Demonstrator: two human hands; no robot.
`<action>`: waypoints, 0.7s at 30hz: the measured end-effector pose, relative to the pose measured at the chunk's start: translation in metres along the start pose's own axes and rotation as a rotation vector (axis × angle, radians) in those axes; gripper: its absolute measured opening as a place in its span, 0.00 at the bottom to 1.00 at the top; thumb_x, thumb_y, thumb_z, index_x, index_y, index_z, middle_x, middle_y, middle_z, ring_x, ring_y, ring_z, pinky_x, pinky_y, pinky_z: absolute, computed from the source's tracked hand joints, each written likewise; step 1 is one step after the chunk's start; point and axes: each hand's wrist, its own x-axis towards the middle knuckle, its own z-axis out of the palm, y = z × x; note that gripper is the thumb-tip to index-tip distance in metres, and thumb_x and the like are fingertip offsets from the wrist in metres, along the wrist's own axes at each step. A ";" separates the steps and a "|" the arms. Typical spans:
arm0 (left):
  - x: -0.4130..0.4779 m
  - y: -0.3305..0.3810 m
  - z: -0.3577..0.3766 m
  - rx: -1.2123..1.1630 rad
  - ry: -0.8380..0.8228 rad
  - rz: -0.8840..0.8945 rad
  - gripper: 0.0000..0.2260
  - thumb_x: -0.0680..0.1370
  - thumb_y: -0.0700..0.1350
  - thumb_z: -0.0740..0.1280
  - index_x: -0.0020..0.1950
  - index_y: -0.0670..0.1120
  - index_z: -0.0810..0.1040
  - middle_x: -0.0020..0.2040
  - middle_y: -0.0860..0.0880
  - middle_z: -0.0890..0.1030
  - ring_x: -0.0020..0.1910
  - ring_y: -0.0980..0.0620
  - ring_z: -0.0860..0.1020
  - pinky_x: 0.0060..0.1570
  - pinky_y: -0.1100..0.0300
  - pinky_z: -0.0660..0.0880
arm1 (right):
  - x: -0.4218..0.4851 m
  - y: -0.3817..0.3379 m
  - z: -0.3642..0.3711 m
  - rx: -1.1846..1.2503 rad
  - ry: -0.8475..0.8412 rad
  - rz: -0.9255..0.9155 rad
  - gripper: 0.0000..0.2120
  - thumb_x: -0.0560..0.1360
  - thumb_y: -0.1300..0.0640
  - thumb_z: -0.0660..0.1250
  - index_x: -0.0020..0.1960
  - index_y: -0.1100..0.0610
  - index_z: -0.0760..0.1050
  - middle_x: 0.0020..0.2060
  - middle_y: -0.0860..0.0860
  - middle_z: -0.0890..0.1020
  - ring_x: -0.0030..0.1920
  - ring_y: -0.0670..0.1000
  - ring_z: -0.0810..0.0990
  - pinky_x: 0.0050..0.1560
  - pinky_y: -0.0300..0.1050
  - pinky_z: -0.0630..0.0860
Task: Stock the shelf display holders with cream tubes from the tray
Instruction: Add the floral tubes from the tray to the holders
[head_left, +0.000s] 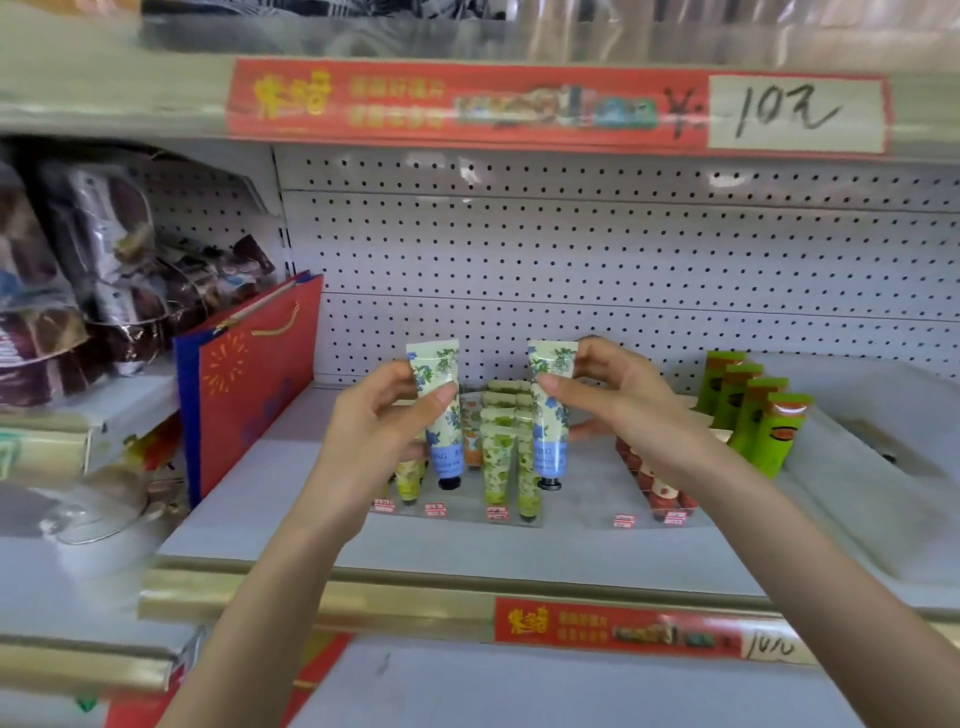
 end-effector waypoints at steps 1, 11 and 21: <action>0.003 -0.001 -0.003 -0.003 0.008 0.000 0.08 0.75 0.43 0.68 0.53 0.44 0.78 0.45 0.52 0.79 0.37 0.66 0.78 0.38 0.62 0.79 | 0.002 0.000 0.002 -0.006 -0.002 0.002 0.12 0.74 0.58 0.69 0.54 0.62 0.75 0.48 0.53 0.80 0.43 0.43 0.82 0.44 0.49 0.82; 0.025 -0.007 -0.016 0.009 0.081 0.025 0.08 0.74 0.43 0.68 0.53 0.45 0.78 0.47 0.50 0.81 0.39 0.62 0.80 0.41 0.60 0.80 | 0.038 0.007 -0.002 -0.066 -0.015 -0.017 0.17 0.73 0.56 0.69 0.55 0.67 0.71 0.54 0.64 0.78 0.51 0.55 0.81 0.40 0.41 0.81; 0.048 -0.015 -0.049 -0.015 0.096 0.034 0.05 0.74 0.43 0.69 0.50 0.47 0.79 0.52 0.43 0.82 0.50 0.45 0.81 0.42 0.53 0.81 | 0.076 0.004 0.034 -0.104 -0.052 -0.022 0.13 0.71 0.58 0.72 0.52 0.60 0.73 0.54 0.64 0.78 0.47 0.51 0.82 0.44 0.41 0.81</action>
